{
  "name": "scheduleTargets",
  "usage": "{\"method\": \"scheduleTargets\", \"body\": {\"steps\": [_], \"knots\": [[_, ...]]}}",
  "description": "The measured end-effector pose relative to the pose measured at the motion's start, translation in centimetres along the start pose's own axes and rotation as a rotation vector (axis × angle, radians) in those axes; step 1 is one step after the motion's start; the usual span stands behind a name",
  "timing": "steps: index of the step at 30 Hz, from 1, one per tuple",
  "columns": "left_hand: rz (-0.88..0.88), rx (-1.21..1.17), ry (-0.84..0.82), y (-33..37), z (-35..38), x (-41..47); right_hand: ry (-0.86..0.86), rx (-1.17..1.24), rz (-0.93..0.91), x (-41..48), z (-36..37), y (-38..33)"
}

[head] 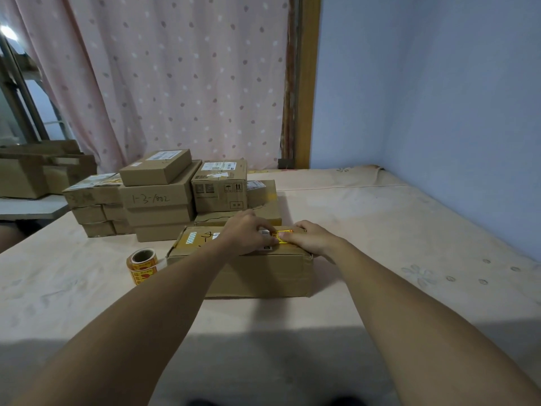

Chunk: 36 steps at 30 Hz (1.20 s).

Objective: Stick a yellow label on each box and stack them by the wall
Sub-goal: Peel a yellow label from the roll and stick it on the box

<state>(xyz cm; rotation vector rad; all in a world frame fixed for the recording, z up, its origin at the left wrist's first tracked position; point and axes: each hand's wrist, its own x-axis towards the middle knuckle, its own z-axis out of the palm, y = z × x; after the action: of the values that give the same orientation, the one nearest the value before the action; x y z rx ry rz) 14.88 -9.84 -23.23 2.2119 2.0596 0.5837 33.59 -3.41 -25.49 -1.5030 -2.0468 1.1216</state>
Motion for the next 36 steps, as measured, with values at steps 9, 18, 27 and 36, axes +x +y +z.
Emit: {"method": "scheduleTargets", "body": {"steps": [9, 18, 27, 36], "knots": [[0.005, -0.011, -0.019, -0.6, 0.0, -0.6, -0.078, 0.043, -0.022, -0.9, -0.9, 0.1], [-0.096, 0.023, 0.242, -4.6, -2.4, -3.5, -0.054, 0.146, 0.065, -1.8, -1.4, 0.7], [-0.638, -0.017, 0.190, -10.0, -4.2, -9.1, -0.004, 0.180, 0.061, -3.8, -0.9, -1.0], [-0.771, -0.630, 0.320, -7.3, -5.2, -9.2, 0.111, 0.373, 0.042, -6.8, -2.5, -0.5]]}}
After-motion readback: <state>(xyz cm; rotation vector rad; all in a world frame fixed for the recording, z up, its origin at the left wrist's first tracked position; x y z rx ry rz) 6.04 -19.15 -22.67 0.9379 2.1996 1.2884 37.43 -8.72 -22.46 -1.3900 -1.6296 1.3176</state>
